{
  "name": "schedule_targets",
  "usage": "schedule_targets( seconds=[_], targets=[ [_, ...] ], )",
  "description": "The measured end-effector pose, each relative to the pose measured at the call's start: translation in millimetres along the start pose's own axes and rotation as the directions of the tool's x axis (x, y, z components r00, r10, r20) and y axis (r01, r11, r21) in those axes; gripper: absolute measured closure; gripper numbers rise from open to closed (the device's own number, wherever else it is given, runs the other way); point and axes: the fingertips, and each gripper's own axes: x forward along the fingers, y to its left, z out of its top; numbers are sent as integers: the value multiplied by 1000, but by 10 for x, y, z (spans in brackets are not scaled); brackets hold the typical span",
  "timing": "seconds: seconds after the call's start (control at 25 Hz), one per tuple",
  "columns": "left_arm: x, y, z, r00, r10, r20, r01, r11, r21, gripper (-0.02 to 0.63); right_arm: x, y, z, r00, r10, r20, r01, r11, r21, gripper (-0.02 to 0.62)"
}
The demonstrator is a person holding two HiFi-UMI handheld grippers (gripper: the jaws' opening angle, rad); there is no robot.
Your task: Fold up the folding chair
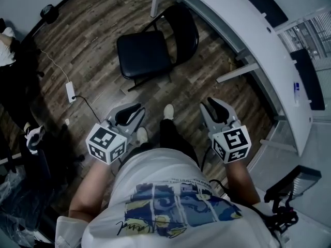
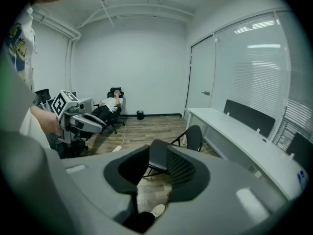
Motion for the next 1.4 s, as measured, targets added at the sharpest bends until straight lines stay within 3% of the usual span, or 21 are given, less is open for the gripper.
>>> schedule_targets(
  seconds=[0.48, 0.68, 0.88, 1.08, 1.4],
  targets=[
    [991, 443, 358, 996, 87, -4, -87, 994, -65, 485, 940, -1150, 149, 995, 84, -49, -84, 996, 9, 477],
    [1379, 730, 368, 988, 152, -36, -155, 983, -102, 465, 1428, -1625, 100, 987, 128, -99, -127, 992, 21, 440],
    [1623, 1075, 272, 966, 247, -75, -256, 955, -152, 463, 1924, -1916, 1, 972, 182, -147, -175, 983, 55, 426],
    [1789, 1439, 48, 951, 286, -117, -305, 929, -211, 452, 2448, -2183, -284, 959, 182, -217, -155, 978, 136, 415],
    [1961, 2311, -532, 942, 265, -205, -324, 876, -358, 419, 3272, -2508, -693, 923, 162, -349, -49, 949, 311, 370]
  ],
)
